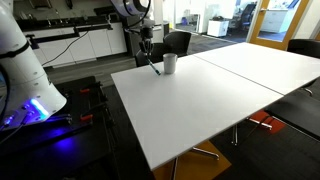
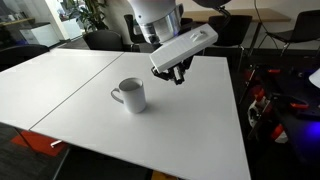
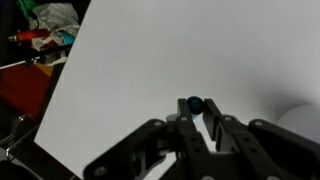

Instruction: Remove the marker from the cup and put it on the table , and then move the cup to the center

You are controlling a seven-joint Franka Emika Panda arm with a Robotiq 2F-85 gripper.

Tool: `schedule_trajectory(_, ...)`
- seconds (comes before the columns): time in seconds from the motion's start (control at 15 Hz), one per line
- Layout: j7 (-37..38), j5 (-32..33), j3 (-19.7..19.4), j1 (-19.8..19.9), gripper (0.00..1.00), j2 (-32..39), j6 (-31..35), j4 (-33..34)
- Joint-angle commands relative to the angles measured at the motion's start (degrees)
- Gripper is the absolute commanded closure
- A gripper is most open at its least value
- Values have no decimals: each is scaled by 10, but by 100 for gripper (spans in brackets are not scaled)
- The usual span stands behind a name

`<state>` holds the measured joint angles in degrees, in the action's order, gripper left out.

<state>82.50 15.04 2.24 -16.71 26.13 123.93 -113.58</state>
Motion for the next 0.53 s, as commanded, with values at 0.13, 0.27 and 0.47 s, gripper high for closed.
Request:
schedule_trajectory(0.13, 16, 72, -19, -25, 93, 24, 28, 9)
schedule_trajectory(0.27, 17, 89, -19, -30, 54, 29, 33, 9)
schedule_trajectory(0.47, 17, 99, -17, -33, 34, 31, 39, 5)
